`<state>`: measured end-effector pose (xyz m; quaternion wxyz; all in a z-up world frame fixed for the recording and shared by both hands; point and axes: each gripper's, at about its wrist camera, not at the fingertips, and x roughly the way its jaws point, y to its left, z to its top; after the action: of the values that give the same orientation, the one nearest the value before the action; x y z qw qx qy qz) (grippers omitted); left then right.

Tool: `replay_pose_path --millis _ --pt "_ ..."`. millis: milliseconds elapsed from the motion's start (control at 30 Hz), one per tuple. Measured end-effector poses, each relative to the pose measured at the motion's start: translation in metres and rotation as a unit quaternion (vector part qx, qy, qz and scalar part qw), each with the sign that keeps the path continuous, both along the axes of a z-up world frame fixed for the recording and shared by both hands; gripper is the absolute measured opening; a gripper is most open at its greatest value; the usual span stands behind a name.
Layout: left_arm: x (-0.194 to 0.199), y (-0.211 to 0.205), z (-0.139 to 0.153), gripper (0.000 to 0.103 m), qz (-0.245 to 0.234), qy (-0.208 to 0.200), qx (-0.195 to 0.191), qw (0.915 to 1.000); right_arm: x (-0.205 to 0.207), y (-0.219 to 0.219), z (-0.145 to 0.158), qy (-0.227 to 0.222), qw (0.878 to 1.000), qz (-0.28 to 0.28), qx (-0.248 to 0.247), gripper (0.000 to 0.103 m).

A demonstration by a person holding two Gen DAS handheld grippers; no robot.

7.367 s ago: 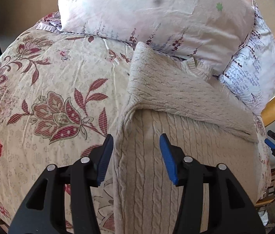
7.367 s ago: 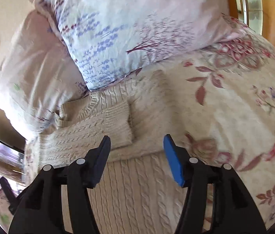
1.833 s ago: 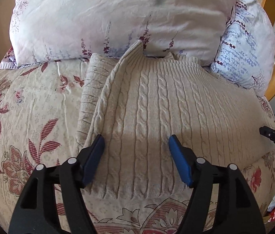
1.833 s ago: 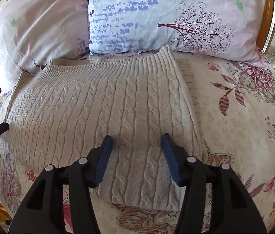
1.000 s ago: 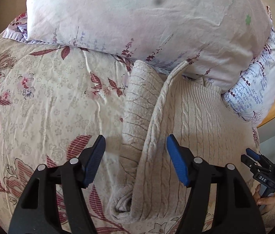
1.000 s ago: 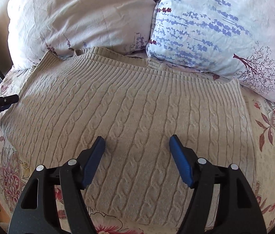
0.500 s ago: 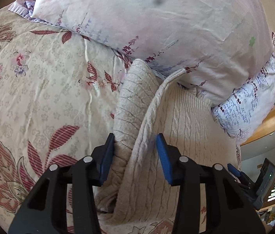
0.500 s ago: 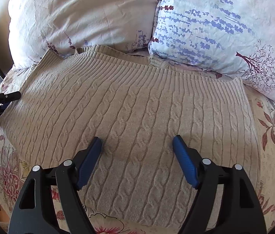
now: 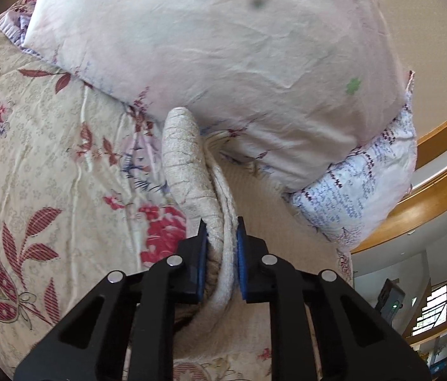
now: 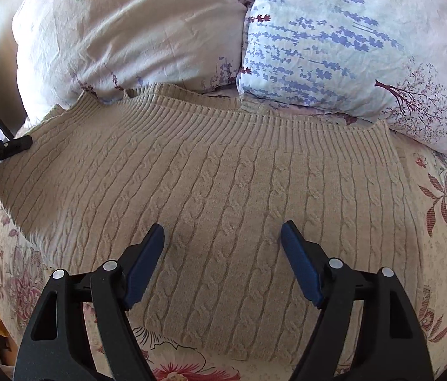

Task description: Fold small clothes

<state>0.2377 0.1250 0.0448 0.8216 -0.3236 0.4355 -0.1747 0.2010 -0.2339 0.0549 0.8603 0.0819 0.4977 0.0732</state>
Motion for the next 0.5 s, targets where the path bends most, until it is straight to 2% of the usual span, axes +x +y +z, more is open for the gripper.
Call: replay_pose_path --millis 167,300,400,500 --pt "-0.002 -0.031 0.035 0.014 -0.014 -0.032 -0.036 0.9987 -0.008 -0.014 0.006 -0.006 1.0 -0.019 0.018 0.077" --pt "-0.004 -0.07 0.061 0.014 -0.044 -0.058 -0.075 0.9945 -0.016 -0.029 0.013 -0.016 0.999 -0.033 0.031 0.077" --pt "-0.003 -0.099 0.066 0.014 -0.073 -0.064 -0.089 0.9913 -0.025 -0.042 0.016 -0.02 0.998 -0.047 0.048 0.077" --pt "-0.002 -0.138 0.057 0.014 -0.108 -0.054 -0.084 0.9891 -0.033 -0.061 0.016 -0.018 0.996 -0.063 0.067 0.077"
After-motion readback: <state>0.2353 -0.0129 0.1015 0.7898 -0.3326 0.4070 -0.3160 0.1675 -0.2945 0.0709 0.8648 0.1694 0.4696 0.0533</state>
